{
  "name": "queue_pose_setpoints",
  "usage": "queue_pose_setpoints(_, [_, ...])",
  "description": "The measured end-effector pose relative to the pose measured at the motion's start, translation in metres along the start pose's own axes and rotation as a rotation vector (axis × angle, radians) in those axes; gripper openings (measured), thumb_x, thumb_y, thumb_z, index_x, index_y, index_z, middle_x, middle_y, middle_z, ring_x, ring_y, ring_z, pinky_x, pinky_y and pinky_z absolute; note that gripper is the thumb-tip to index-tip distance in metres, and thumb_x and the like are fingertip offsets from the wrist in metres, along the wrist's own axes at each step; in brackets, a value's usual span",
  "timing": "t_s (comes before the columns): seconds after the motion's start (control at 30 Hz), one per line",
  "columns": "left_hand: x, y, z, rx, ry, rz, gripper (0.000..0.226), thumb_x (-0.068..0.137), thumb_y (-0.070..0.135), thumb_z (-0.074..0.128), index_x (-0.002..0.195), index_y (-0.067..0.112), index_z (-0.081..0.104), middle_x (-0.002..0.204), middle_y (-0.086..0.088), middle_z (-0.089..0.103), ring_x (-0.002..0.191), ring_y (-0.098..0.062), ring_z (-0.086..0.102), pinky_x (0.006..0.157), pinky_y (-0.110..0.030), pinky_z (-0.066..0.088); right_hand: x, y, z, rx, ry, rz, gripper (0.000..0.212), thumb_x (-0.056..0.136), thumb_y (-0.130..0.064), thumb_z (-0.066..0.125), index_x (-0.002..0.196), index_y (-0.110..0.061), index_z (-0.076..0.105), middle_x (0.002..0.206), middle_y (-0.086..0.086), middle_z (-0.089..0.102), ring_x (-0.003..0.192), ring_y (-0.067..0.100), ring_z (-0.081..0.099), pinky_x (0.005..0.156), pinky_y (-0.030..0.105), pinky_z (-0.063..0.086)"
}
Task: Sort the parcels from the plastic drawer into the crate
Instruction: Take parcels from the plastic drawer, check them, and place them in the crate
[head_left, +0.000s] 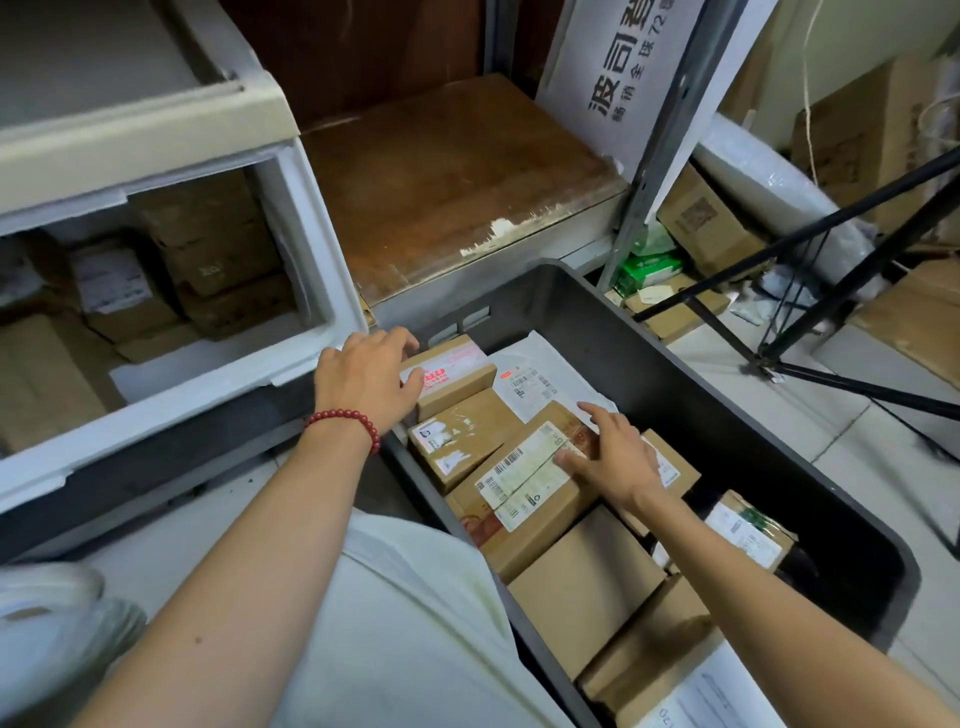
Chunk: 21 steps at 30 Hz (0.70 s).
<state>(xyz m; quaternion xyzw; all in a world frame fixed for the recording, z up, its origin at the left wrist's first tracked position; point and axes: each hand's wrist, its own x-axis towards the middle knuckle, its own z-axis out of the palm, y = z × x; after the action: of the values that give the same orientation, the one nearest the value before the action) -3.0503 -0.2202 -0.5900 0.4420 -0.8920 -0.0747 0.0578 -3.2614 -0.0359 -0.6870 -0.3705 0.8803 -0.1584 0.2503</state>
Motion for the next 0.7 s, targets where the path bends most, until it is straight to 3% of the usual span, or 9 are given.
queue_pose_setpoints(0.13, [-0.013,-0.031,-0.019,0.060,0.012,-0.072,0.034,0.092,0.043,0.052,0.122,0.028,0.053,0.118,0.002,0.063,0.112,-0.025,0.053,0.089,-0.041,0.041,-0.003,-0.053,-0.013,-0.127,0.100,-0.177,0.069,0.087,-0.059,0.054,0.146,-0.029,0.033,0.146,0.003,0.042,0.132,0.024,0.040,0.109,0.045,0.034])
queue_pose_setpoints(0.47, [-0.088,-0.151,-0.097,0.100,0.064,-0.397,0.036,0.088,0.044,0.055,0.121,0.029,0.054,0.119,0.002,0.063,0.115,-0.026,0.054,0.090,-0.039,0.042,-0.034,-0.262,-0.003,-0.153,-0.039,-0.689,0.061,0.091,-0.062,0.045,0.140,-0.026,0.045,0.145,0.002,0.043,0.132,0.025,0.040,0.104,0.043,0.036])
queue_pose_setpoints(0.7, [-0.128,-0.190,-0.128,0.113,0.109,-0.510,0.037,0.091,0.044,0.053,0.124,0.026,0.052,0.119,0.005,0.063,0.114,-0.024,0.055,0.087,-0.037,0.043,-0.064,-0.345,0.027,-0.111,-0.111,-0.814,0.062,0.091,-0.059,0.049,0.142,-0.024,0.042,0.144,0.005,0.044,0.131,0.026,0.040,0.101,0.042,0.039])
